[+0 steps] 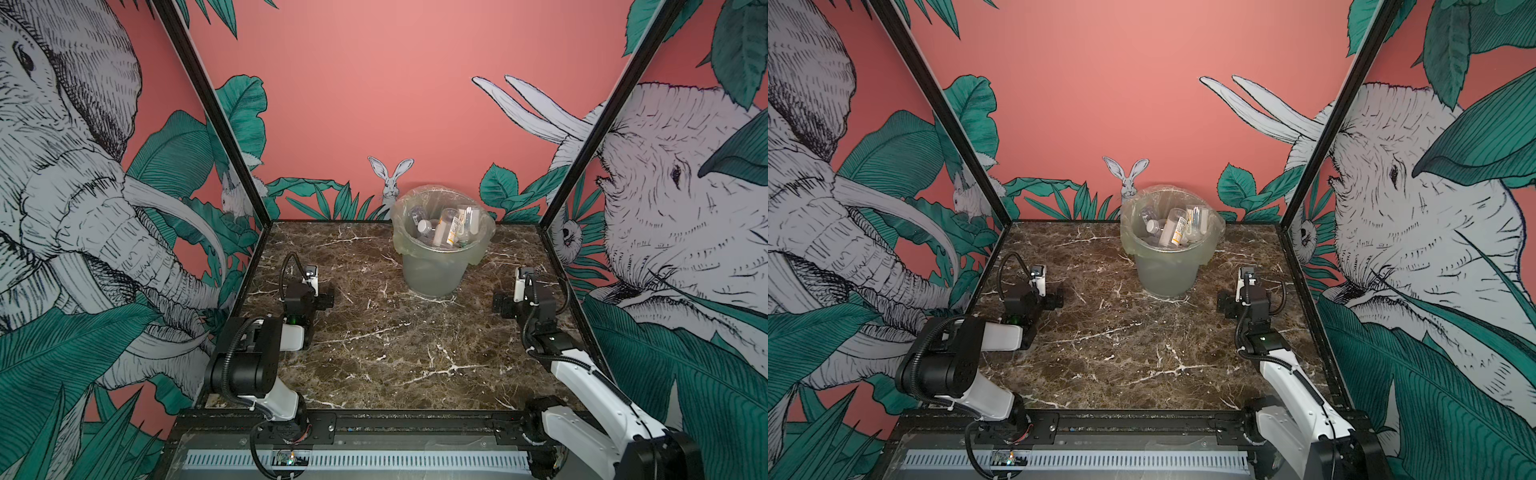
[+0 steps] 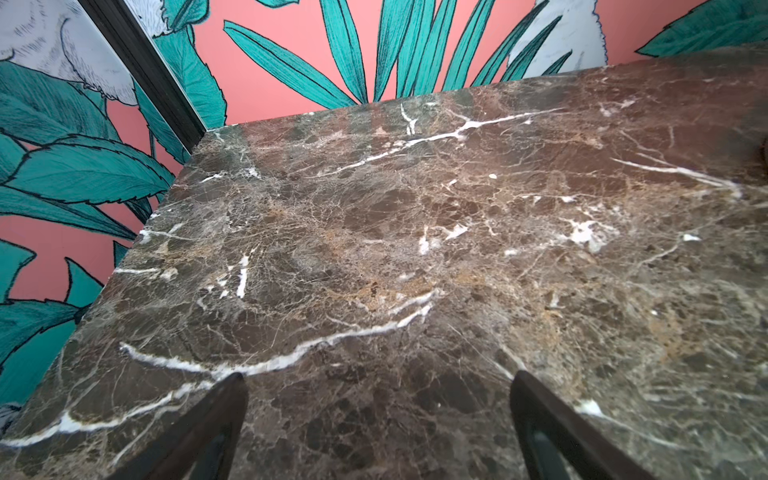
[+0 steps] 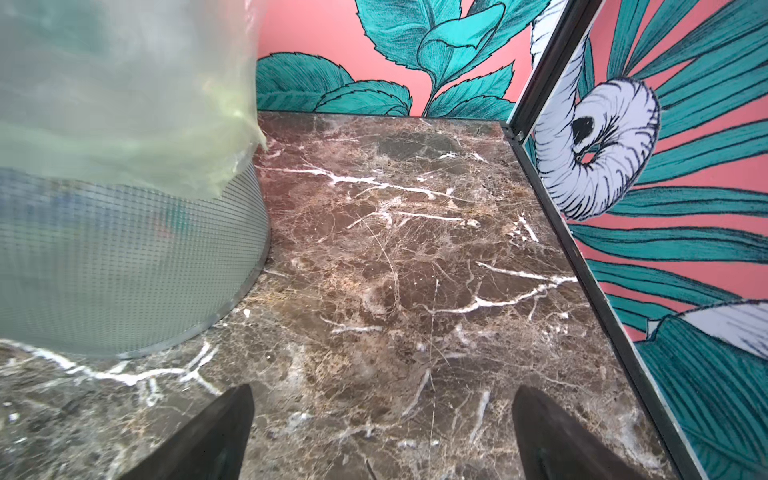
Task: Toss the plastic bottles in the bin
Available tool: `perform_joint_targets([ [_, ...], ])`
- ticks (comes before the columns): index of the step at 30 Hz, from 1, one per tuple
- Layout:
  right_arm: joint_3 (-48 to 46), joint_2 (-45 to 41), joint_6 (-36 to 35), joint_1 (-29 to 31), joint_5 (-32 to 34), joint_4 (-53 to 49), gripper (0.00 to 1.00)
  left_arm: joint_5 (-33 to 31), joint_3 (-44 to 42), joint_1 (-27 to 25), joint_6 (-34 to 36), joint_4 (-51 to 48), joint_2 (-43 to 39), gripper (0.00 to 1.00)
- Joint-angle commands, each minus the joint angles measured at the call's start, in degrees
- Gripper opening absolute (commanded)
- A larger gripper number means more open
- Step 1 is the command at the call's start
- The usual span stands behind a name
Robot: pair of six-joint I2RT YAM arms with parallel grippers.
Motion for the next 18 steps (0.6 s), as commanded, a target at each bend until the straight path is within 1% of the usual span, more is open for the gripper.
perform_joint_targets([
  [1, -0.5, 1.8, -2.6, -1.1, 1.5, 6.2, 1.0, 0.0, 0.8, 0.4, 0.4, -0.6, -1.0, 1.0],
  [4, -1.6, 2.3, -3.7, -2.8, 1.8, 8.9, 1.0, 0.1, 0.7, 0.4, 0.5, -0.9, -1.1, 0.99],
  [8, -3.8, 5.4, -3.8, -6.7, -0.7, 15.9, 1.0, 0.1, 0.8, 0.4, 0.5, -0.9, -1.1, 1.0],
  [11, -5.3, 10.7, -3.9, -8.5, -3.6, 23.4, 1.0, 0.1, 0.8, 0.4, 0.4, -0.8, -1.1, 1.0],
  [14, -5.8, 17.4, -5.1, -8.6, -5.6, 30.7, 1.0, 0.1, 0.8, 0.4, 0.5, -0.9, -1.1, 1.0],
  [18, -7.2, 24.1, -6.0, -8.7, -6.4, 41.2, 1.0, 0.0, 0.8, 0.2, 0.5, -0.9, -1.1, 1.0],
])
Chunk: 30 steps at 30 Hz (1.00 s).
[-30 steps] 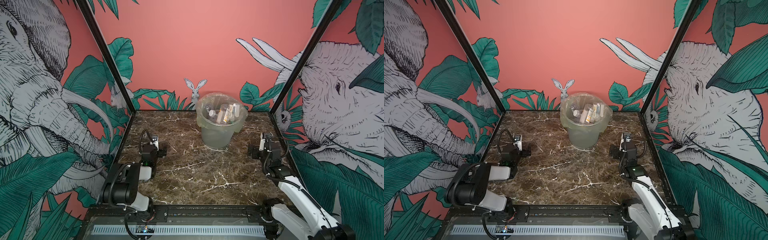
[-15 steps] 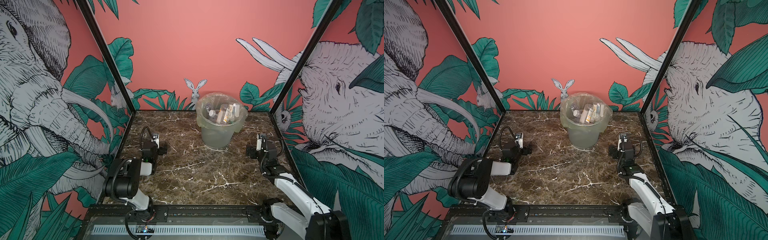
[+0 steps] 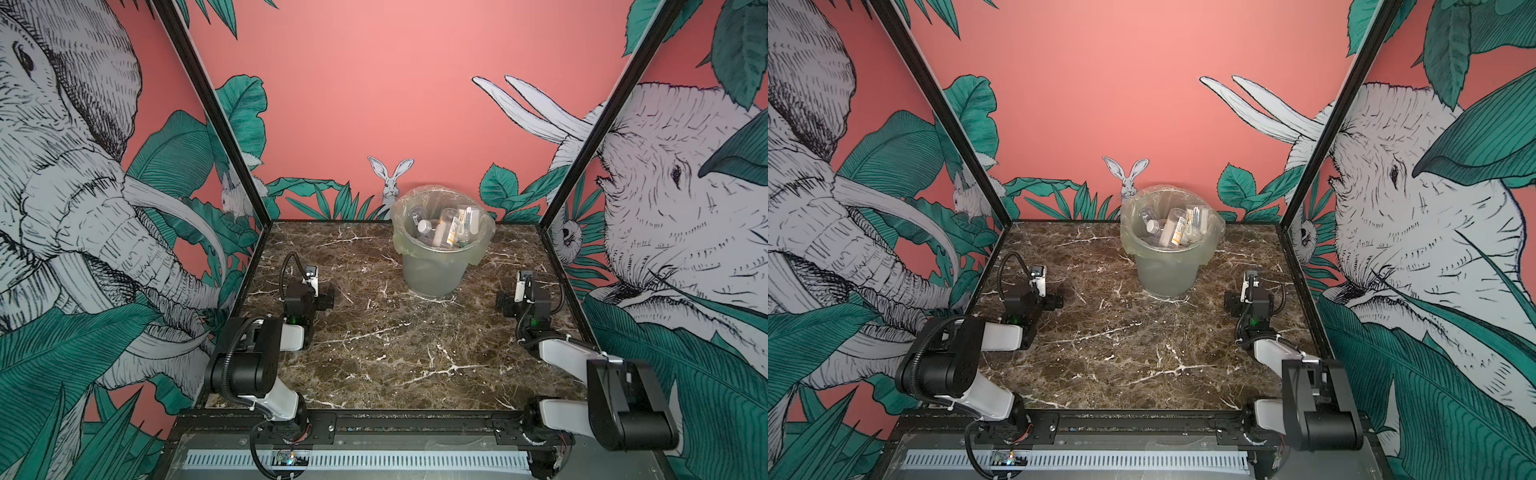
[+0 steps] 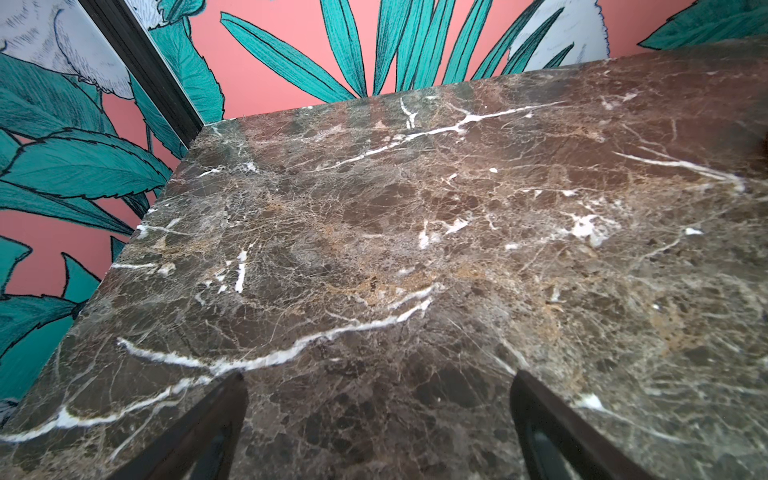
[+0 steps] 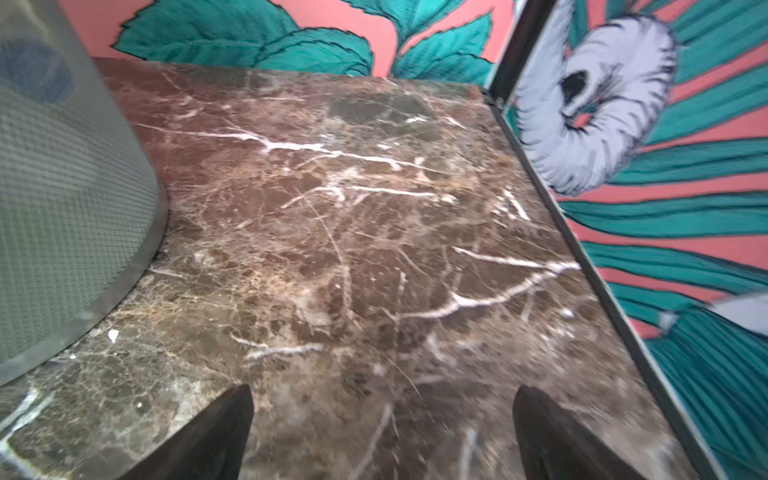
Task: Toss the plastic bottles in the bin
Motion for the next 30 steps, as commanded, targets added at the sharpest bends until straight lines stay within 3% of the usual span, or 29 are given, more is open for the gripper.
perform_joint_targets([
  [1, -0.9, 3.8, -1.6, -0.2, -3.0, 15.1, 1.0, 0.0, 0.8, 0.3, 0.5, -0.5, -1.1, 1.0],
  [7, -0.3, 13.0, -2.4, -0.3, -7.1, 22.9, 1.0, 0.1, 0.8, 0.3, 0.5, -0.6, -1.1, 1.0],
  [9, 1.2, 11.2, -2.4, -0.4, -6.4, 16.4, 1.0, 0.0, 0.8, 0.3, 0.4, -0.6, -1.1, 0.99],
  [11, 0.5, 12.5, -2.1, -0.4, -6.6, 20.4, 1.0, 0.1, 0.8, 0.3, 0.4, -0.6, -1.1, 1.0],
  [30, 0.8, 12.2, -1.5, -0.4, -4.2, 19.1, 0.99, 0.1, 0.8, 0.3, 0.4, -0.6, -1.1, 1.0],
])
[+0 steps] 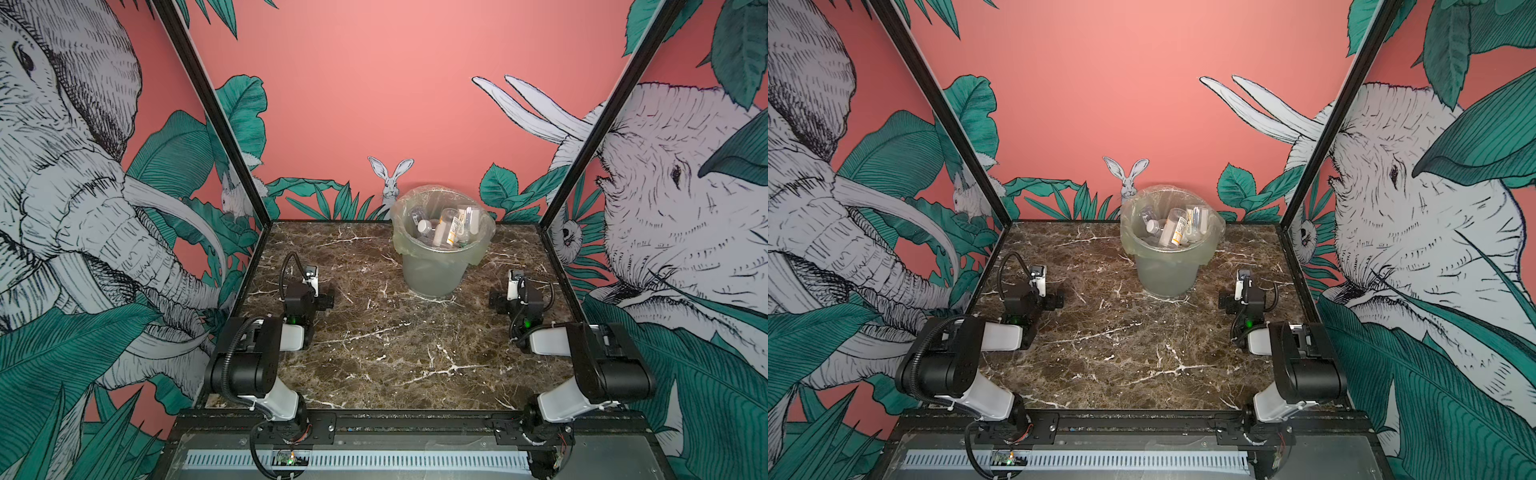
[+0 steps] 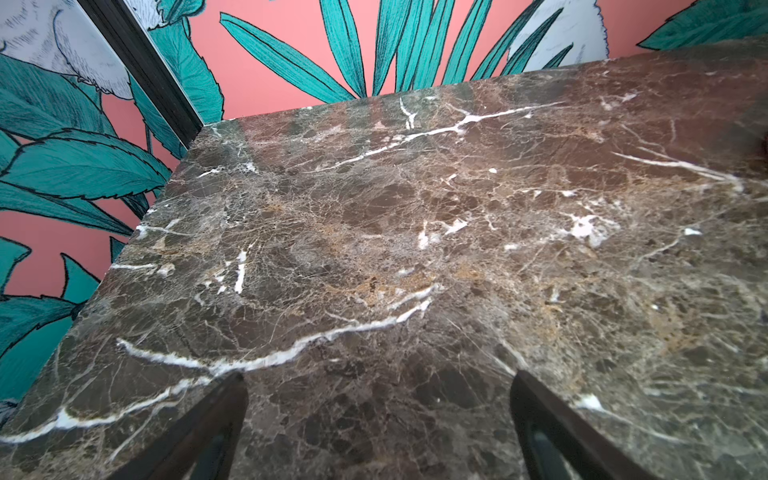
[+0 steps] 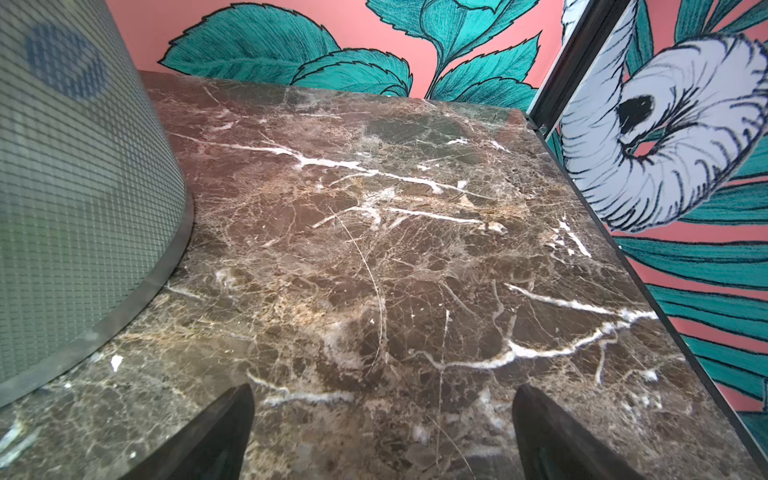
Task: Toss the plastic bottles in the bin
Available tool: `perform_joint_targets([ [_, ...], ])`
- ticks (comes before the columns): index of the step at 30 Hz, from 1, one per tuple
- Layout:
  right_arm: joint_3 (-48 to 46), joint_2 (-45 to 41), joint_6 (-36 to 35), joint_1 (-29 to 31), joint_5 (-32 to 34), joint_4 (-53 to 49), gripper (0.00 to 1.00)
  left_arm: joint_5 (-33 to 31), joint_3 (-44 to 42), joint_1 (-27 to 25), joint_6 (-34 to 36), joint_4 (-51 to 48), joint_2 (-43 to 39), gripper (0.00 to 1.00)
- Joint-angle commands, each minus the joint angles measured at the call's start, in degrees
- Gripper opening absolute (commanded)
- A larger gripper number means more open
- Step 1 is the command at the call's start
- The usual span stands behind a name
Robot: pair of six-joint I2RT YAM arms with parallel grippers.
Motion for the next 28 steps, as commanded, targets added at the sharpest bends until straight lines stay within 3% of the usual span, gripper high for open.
perform_joint_targets([
  [1, 0.8, 0.1, 0.1, -0.3, 0.5, 2.9, 0.99, 0.1, 0.7, 0.3, 0.5, -0.6, -1.1, 1.0],
  [28, 0.9, 0.2, 0.1, -0.2, 0.1, 2.5, 0.99, 0.1, 0.8, 0.3, 0.5, -0.6, -1.1, 1.0],
])
